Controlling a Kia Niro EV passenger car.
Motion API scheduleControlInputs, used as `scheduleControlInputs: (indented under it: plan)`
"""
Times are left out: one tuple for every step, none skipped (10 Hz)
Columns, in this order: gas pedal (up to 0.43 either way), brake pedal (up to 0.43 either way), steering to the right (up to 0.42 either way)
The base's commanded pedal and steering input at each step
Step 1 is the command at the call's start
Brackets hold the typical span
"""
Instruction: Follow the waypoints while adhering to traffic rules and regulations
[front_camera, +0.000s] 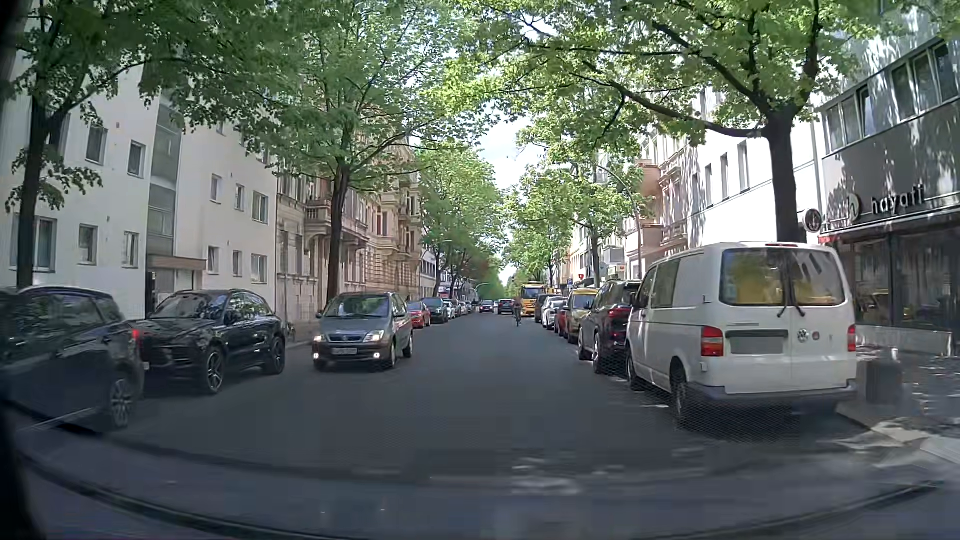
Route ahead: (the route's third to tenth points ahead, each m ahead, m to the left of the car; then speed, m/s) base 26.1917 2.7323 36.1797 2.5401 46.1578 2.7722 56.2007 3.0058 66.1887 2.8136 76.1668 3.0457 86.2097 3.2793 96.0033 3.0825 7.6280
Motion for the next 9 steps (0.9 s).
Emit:
scheduleControlInputs:
  plan:
    - [0.000,0.018,0.000]
    - [0.000,0.018,0.000]
    - [0.000,0.018,0.000]
    - [0.000,0.018,0.000]
    - [0.000,0.018,0.000]
    - [0.000,0.018,0.000]
    - [0.000,0.018,0.000]
    - [0.000,0.018,0.000]
    - [0.000,0.018,0.000]
